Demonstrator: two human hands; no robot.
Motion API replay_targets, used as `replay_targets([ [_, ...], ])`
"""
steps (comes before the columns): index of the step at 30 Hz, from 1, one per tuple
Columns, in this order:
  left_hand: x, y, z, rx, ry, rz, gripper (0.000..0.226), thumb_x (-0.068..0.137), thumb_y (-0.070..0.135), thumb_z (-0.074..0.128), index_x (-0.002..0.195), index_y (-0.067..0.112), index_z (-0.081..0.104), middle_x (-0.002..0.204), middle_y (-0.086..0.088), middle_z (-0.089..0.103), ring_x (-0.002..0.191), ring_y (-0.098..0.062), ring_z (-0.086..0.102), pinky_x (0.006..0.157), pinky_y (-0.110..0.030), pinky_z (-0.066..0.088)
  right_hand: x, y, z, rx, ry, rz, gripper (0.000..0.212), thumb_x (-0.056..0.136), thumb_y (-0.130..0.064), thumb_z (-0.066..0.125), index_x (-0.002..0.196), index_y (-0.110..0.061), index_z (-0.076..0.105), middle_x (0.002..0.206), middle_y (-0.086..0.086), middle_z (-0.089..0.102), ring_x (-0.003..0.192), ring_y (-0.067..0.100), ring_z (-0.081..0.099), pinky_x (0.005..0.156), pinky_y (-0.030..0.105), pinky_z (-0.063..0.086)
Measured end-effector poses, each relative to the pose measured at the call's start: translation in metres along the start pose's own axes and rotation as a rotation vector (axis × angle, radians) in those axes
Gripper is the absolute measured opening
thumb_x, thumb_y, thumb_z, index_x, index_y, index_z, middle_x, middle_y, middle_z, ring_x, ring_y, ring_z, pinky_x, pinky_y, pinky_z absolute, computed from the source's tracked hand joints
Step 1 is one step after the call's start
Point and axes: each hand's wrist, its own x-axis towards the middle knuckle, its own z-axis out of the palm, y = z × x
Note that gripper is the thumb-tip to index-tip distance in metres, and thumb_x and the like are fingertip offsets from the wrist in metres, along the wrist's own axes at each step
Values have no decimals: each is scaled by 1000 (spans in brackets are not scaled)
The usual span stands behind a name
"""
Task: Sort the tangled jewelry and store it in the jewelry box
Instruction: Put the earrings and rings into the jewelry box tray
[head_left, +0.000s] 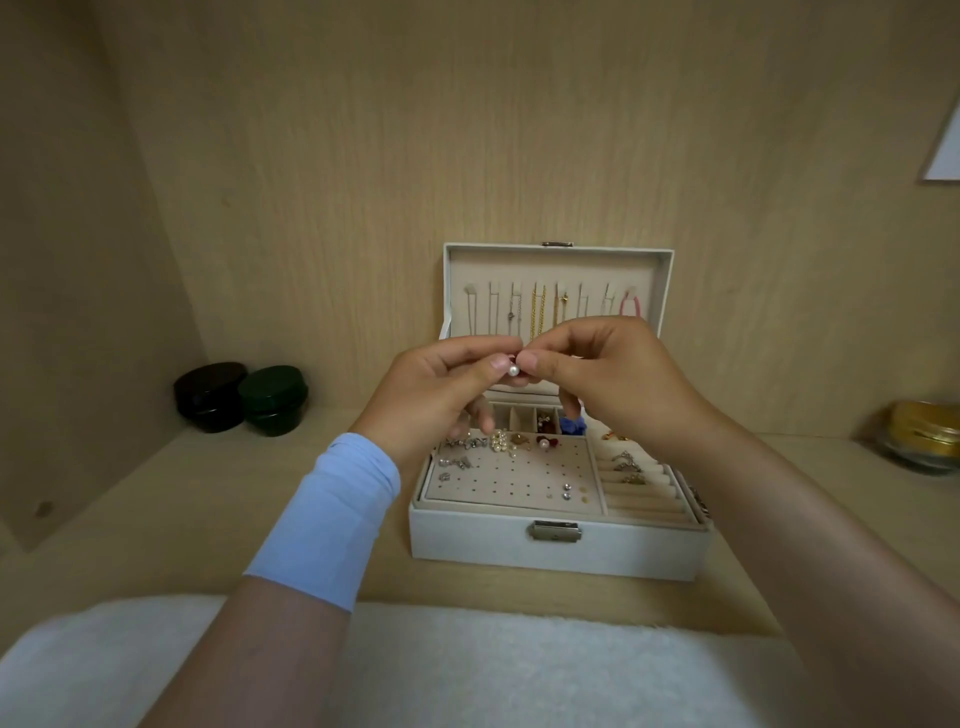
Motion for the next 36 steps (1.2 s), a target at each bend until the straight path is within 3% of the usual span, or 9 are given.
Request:
replay_targets([
  [3, 2, 0, 2, -40, 49, -23, 16, 95, 19, 64, 107, 16, 74, 96, -1, 77, 52, -14, 54, 42, -17, 36, 0, 0, 1, 41, 60, -28, 9, 86, -21, 77, 92, -14, 76, 82, 6, 75, 44, 17, 55, 41, 25, 45],
  [5, 3, 1, 5, -78, 105, -50, 15, 92, 21, 67, 104, 15, 75, 94, 0, 77, 51, -13, 52, 42, -16, 36, -2, 0, 0, 11, 53, -85, 9, 86, -21, 77, 95, -20, 78, 88, 1, 76, 47, 23, 59, 50, 36, 54],
  [7, 3, 2, 11, -86, 154, -61, 13, 89, 21, 71, 99, 15, 76, 88, 1, 77, 50, -12, 51, 43, -16, 39, -4, 0, -1, -58, 26, -96, 17, 82, -24, 81, 98, -28, 78, 86, -9, 76, 52, 28, 63, 58, 33, 59],
  [10, 4, -2, 17, -24, 161, -52, 10, 89, 24, 72, 95, 18, 77, 86, 3, 77, 51, -12, 52, 49, -17, 43, -2, 8, -4, -177, 31, -111, 19, 82, -23, 81, 99, -31, 78, 71, -20, 73, 48, 11, 61, 50, 12, 45],
  [13, 8, -11, 18, 148, 136, 36, 11, 92, 24, 67, 89, 22, 77, 86, 10, 76, 64, -9, 61, 67, -22, 51, 2, 20, -12, -239, 26, -63, 12, 87, -24, 76, 98, -27, 80, 75, -19, 74, 50, 6, 63, 53, 12, 47],
  [16, 10, -22, 19, 520, 38, 124, 12, 91, 27, 67, 90, 33, 77, 94, 16, 71, 89, -4, 61, 87, -26, 49, 2, 32, -20, -434, -113, -16, 11, 86, -26, 77, 93, -34, 79, 81, -22, 73, 69, -9, 64, 68, 8, 44],
  [18, 10, -27, 20, 710, -56, 138, 14, 92, 31, 65, 96, 40, 75, 102, 18, 67, 101, -7, 55, 95, -30, 44, 0, 41, -22, -551, -187, 23, 10, 84, -29, 79, 88, -37, 79, 78, -24, 72, 77, -11, 63, 76, 13, 43],
  [22, 11, -35, 20, 947, -184, 151, 19, 94, 36, 61, 107, 45, 72, 113, 20, 65, 117, -12, 48, 107, -34, 33, -1, 47, -21, -671, -175, 69, 7, 80, -35, 82, 87, -33, 80, 78, -17, 72, 76, -3, 64, 71, 23, 54],
  [36, 13, -38, 18, 928, -136, 139, 17, 91, 40, 63, 103, 40, 75, 111, 18, 69, 113, -11, 54, 107, -36, 38, -2, 55, -18, -840, -113, -13, 12, 83, -44, 78, 94, -39, 79, 94, -20, 74, 89, 4, 63, 78, 29, 52],
])
